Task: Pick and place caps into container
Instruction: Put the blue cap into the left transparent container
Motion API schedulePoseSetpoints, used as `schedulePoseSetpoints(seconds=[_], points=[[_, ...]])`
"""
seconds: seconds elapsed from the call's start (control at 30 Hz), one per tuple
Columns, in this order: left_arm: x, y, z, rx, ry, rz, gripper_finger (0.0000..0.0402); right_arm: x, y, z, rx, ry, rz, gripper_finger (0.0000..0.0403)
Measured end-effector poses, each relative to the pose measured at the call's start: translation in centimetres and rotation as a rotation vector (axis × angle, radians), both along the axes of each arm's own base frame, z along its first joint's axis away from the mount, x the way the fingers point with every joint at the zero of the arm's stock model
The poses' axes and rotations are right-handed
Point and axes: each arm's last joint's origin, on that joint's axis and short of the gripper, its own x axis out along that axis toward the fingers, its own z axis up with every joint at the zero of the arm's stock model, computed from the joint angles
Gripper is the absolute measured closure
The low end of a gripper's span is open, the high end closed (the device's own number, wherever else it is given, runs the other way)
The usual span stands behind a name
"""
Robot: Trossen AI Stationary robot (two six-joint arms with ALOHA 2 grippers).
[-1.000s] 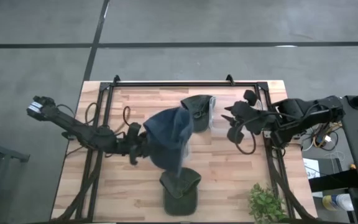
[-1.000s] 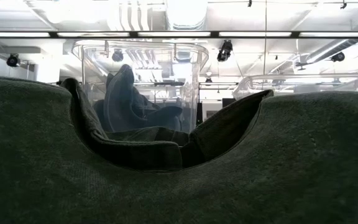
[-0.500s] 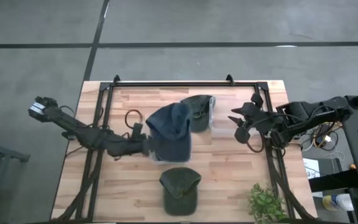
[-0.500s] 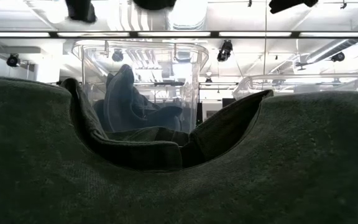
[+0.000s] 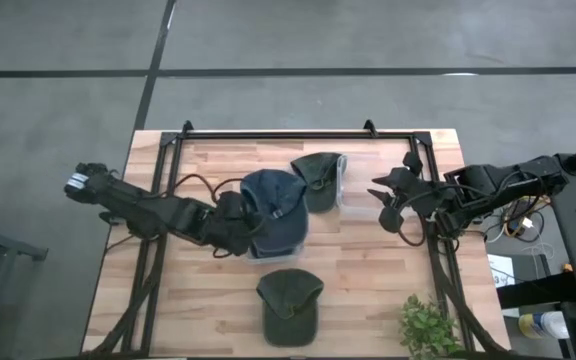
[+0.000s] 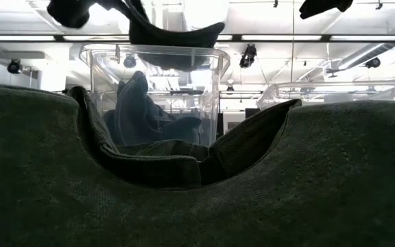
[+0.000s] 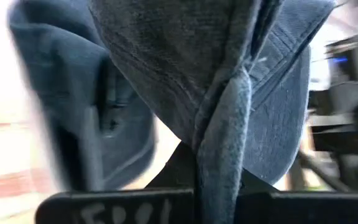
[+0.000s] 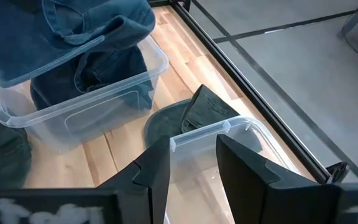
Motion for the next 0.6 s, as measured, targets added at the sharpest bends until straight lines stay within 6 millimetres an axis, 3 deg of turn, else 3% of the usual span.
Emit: schedulePoseSetpoints(seconds=[0.2, 0.6], points=[[1.0, -0.1, 1.1, -0.007, 0.059, -0.011, 0.0397, 0.0, 0.0, 0.0, -0.011, 0.006, 0.009, 0.0273], [0.8, 0.0, -1.3, -0.039, 0.101, 0.047, 0.0397, 0.0, 0.1, 0.0, 0.002, 0.014, 0.033, 0.0284]])
